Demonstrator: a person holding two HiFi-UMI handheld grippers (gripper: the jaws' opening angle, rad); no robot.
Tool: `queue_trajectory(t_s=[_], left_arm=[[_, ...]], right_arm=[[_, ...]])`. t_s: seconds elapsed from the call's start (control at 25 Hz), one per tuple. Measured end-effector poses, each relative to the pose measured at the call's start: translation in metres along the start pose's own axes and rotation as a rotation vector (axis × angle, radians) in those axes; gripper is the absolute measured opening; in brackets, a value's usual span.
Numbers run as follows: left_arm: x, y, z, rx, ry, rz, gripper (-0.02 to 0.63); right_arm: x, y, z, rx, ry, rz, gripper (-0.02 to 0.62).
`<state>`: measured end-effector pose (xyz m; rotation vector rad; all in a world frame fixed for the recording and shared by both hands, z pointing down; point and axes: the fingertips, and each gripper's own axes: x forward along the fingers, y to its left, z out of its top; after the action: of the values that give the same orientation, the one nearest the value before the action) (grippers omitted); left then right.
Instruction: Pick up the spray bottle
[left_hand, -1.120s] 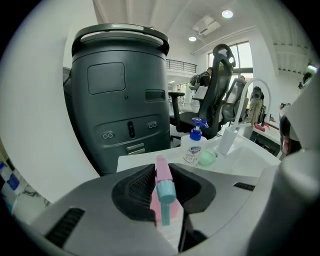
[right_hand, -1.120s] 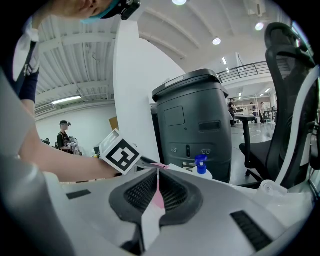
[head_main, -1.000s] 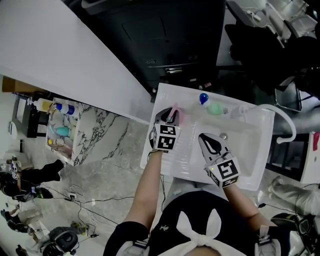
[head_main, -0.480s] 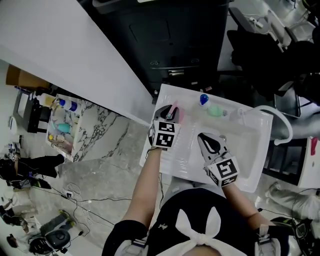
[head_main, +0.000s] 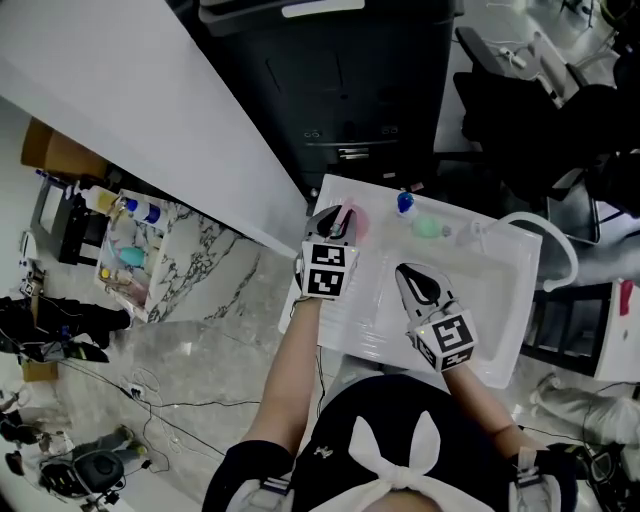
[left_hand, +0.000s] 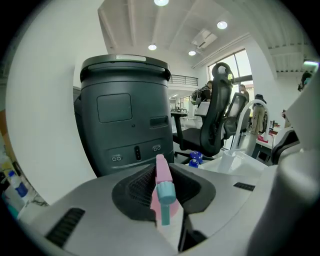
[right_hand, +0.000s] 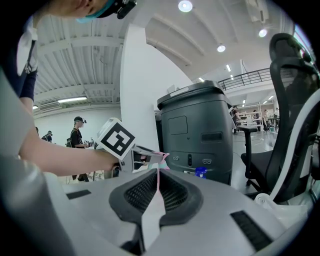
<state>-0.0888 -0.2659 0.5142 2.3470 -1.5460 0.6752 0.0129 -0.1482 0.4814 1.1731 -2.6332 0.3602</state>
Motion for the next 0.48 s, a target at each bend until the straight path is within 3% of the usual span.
queue_trajectory(t_s=[0.48], left_arm=[[-0.029,-0.008,0.024,0.004,-0.087,0.014,0.097]], right_arm=[[-0.009,-0.001,0.008,-0.014,-0.032,-0.006,0.029]])
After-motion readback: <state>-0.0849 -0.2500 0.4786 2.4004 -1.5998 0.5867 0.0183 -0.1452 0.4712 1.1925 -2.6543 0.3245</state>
